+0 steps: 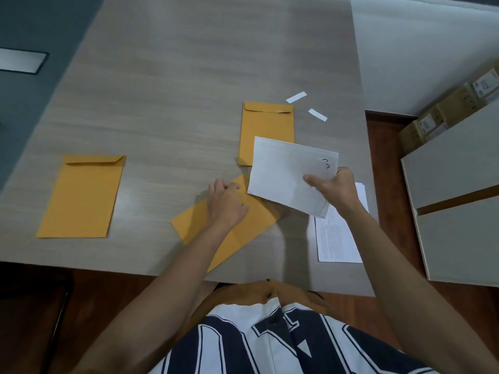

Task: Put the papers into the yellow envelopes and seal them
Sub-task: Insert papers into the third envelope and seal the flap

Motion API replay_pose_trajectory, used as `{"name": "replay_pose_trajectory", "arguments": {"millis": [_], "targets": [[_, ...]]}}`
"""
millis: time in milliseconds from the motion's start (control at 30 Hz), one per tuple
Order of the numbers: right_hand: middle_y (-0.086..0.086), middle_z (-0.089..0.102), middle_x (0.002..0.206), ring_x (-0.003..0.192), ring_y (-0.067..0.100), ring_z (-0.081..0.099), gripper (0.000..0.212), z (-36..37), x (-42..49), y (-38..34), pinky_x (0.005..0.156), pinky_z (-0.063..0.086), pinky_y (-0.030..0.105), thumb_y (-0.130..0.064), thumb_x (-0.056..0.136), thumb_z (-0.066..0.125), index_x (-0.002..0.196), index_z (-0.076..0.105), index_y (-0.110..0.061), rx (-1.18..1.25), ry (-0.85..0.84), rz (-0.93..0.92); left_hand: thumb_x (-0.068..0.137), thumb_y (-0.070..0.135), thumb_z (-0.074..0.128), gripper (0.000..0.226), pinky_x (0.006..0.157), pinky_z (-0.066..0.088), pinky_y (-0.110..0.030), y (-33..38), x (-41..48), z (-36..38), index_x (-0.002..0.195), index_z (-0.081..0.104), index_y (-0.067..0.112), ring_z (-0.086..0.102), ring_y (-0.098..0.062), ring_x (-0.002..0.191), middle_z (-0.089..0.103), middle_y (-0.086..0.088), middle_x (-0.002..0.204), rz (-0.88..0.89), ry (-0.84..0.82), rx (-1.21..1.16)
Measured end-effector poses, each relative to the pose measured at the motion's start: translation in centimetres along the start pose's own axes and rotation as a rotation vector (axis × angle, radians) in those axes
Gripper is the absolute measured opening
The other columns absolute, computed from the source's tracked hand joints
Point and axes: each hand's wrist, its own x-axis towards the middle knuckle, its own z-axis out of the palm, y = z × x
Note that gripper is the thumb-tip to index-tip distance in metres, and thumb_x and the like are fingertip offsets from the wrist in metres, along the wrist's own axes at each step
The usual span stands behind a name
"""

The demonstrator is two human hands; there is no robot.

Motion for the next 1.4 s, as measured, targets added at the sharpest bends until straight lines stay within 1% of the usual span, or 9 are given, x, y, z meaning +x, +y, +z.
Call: {"name": "replay_pose_trajectory", "arguments": {"millis": [67, 200, 400, 533, 633, 833, 1067, 1300, 1400], "targets": [[0.009, 0.072, 0.094, 0.079, 0.024, 0.068, 0.019, -1.2, 0.6, 0.0, 0.071, 0.056, 0.035, -0.016, 0.076, 0.082, 0.087, 0.07, -0.009, -0.036, -0.001, -0.025, 0.076, 0.038, 0.074, 0.07, 0.097, 0.037, -0.033, 1.2, -0.5, 0.9, 0.138, 0.045, 0.028, 0.034, -0.025, 0.122, 0.036, -0.006, 0.129, 0.014, -0.067, 0.125], [0.0, 0.065, 0.086, 0.069, 0.012, 0.062, 0.019, -2.8, 1.0, -0.1, 0.061, 0.049, 0.025, -0.019, 0.078, 0.081, 0.091, 0.069, -0.009, -0.129, -0.029, -0.085, 0.067, 0.054, 0.08, 0.089, 0.099, 0.037, -0.043, 2.6, -1.1, 1.8, 0.142, 0.034, 0.041, 0.03, -0.032, 0.129, 0.025, -0.013, 0.143, 0.006, -0.155, 0.291], [0.007, 0.07, 0.081, 0.076, 0.024, 0.069, 0.024, -3.6, 1.6, 0.5, 0.068, 0.056, 0.033, -0.02, 0.078, 0.08, 0.092, 0.075, -0.001, -0.213, -0.075, -0.141, 0.06, 0.06, 0.082, 0.101, 0.102, 0.037, -0.052, 3.2, -0.3, 1.3, 0.143, 0.025, 0.045, 0.018, -0.035, 0.141, 0.008, -0.012, 0.154, -0.007, -0.207, 0.383], [0.007, 0.069, 0.078, 0.071, 0.022, 0.067, 0.022, -4.2, 1.9, 0.7, 0.064, 0.052, 0.029, -0.019, 0.079, 0.078, 0.091, 0.075, 0.0, -0.214, -0.093, -0.165, 0.052, 0.064, 0.083, 0.107, 0.106, 0.036, -0.049, 3.5, 0.2, 1.0, 0.14, 0.026, 0.043, 0.02, -0.035, 0.141, 0.013, -0.011, 0.153, -0.019, -0.197, 0.423], [0.012, 0.072, 0.082, 0.073, 0.026, 0.069, 0.023, -4.3, 2.6, 0.9, 0.066, 0.055, 0.035, -0.019, 0.079, 0.079, 0.089, 0.075, 0.001, -0.216, -0.112, -0.173, 0.048, 0.063, 0.085, 0.105, 0.107, 0.036, -0.047, 3.6, 0.4, 0.9, 0.134, 0.028, 0.041, 0.027, -0.034, 0.138, 0.021, -0.011, 0.15, 0.004, -0.161, 0.431], [0.005, 0.075, 0.088, 0.079, 0.019, 0.071, 0.014, -4.2, 4.7, 0.8, 0.071, 0.058, 0.033, -0.016, 0.075, 0.081, 0.085, 0.074, -0.011, -0.245, -0.335, -0.082, 0.044, 0.061, 0.088, 0.113, 0.102, 0.04, -0.043, 3.3, 0.5, 1.2, 0.135, 0.025, 0.037, 0.028, -0.029, 0.139, 0.024, -0.008, 0.15, 0.064, -0.127, 0.393], [0.008, 0.076, 0.099, 0.093, 0.027, 0.072, 0.031, -3.5, 7.2, 0.7, 0.091, 0.055, 0.051, -0.003, 0.068, 0.084, 0.097, 0.073, -0.005, -0.119, -0.53, 0.109, 0.046, 0.056, 0.09, 0.113, 0.107, 0.035, -0.043, 2.9, 0.3, 1.0, 0.137, 0.026, 0.035, 0.02, -0.028, 0.143, 0.017, -0.006, 0.153, 0.133, -0.142, 0.364], [0.006, 0.076, 0.099, 0.092, 0.025, 0.072, 0.03, -1.7, 7.4, 0.2, 0.091, 0.056, 0.046, -0.005, 0.068, 0.084, 0.097, 0.074, -0.009, -0.139, -0.605, 0.126, 0.046, 0.052, 0.091, 0.112, 0.111, 0.031, -0.039, 2.8, 0.9, 0.6, 0.136, 0.026, 0.038, 0.017, -0.026, 0.145, 0.015, -0.004, 0.155, 0.24, -0.191, 0.368], [0.004, 0.076, 0.099, 0.088, 0.021, 0.073, 0.027, -0.9, 7.2, 0.8, 0.085, 0.058, 0.039, -0.012, 0.068, 0.085, 0.093, 0.075, -0.013, -0.153, -0.565, 0.134, 0.045, 0.057, 0.09, 0.123, 0.115, 0.026, -0.04, 2.5, 1.1, 0.6, 0.144, 0.018, 0.041, 0.013, -0.027, 0.147, 0.01, -0.006, 0.158, 0.267, -0.208, 0.365]]}}
